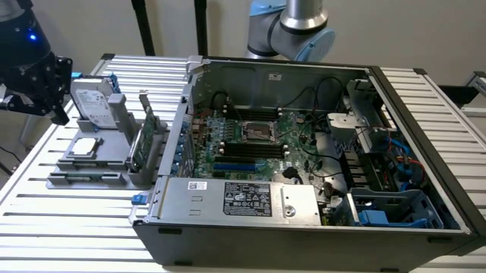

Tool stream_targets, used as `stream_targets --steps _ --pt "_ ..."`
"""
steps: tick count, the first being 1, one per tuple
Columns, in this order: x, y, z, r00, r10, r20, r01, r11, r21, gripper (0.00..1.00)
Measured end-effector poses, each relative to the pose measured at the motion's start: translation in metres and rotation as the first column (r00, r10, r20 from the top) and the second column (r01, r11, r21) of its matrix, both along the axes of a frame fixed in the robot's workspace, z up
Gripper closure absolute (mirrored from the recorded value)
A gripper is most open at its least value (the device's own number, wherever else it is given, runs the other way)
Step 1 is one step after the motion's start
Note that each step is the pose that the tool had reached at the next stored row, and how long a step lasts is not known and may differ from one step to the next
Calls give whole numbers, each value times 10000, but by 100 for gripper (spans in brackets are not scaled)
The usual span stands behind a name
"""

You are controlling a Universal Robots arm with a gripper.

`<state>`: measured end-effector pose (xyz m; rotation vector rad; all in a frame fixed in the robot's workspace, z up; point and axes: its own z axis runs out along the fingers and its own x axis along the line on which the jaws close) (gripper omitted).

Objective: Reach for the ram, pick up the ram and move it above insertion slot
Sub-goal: 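Pick up the ram and move it above insertion slot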

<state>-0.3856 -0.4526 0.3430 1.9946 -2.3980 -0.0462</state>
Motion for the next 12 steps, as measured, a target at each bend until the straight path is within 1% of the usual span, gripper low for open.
stream_targets --steps 3,6,9,12 --pt "0 0 -3 9985 544 -1 -544 9985 -1 89" --pt "0 0 -7 9940 1093 0 -1093 9940 0 89" --pt "0 0 -10 9867 1628 -1 -1628 9867 -1 89" --pt "0 0 -12 9763 2163 4 -2163 9763 -1 89"
